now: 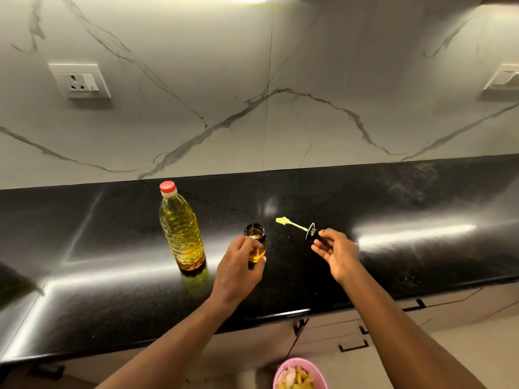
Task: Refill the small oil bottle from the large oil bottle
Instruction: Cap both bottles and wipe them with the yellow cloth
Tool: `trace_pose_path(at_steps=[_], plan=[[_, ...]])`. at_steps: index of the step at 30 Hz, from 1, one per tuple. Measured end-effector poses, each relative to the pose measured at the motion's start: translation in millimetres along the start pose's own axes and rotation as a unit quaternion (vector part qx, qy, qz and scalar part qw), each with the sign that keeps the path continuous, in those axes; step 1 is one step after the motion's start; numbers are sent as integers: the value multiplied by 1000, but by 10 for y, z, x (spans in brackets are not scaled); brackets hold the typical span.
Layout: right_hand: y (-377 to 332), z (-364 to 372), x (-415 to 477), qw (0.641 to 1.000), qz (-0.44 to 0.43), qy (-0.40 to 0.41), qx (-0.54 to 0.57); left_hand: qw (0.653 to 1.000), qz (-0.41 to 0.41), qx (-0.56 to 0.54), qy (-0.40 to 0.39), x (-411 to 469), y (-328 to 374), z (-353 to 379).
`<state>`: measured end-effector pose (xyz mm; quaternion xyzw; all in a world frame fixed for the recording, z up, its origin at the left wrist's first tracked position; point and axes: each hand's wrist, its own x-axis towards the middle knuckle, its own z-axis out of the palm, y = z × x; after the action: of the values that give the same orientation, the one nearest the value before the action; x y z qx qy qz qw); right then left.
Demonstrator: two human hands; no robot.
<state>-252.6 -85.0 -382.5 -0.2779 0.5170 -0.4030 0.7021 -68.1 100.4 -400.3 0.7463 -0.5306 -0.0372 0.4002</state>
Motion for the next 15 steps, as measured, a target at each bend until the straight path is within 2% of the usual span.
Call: trace_pose_path(at_steps=[3,6,8,10,12,15], plan=[[-312,163,-174,992,-84,-61,-70,997,-72,-30,22,26,-77,-16],[-544,381,-381,957,-181,-116,-197,988,-143,-56,15,83,-134,8],[-613,530,-491,899,-266,-150,-313,982,-175,-67,1,125,-164,30],[-631,667,-573,806,-351,-176,-443,979,-191,-72,-13,168,-191,54],[-584,803,-623,725,-404,-202,-521,977,-199,-77,-23,223,-213,72],[-466,974,-654,657,-437,-230,-569,975,-202,-84,-30,318,-249,88]])
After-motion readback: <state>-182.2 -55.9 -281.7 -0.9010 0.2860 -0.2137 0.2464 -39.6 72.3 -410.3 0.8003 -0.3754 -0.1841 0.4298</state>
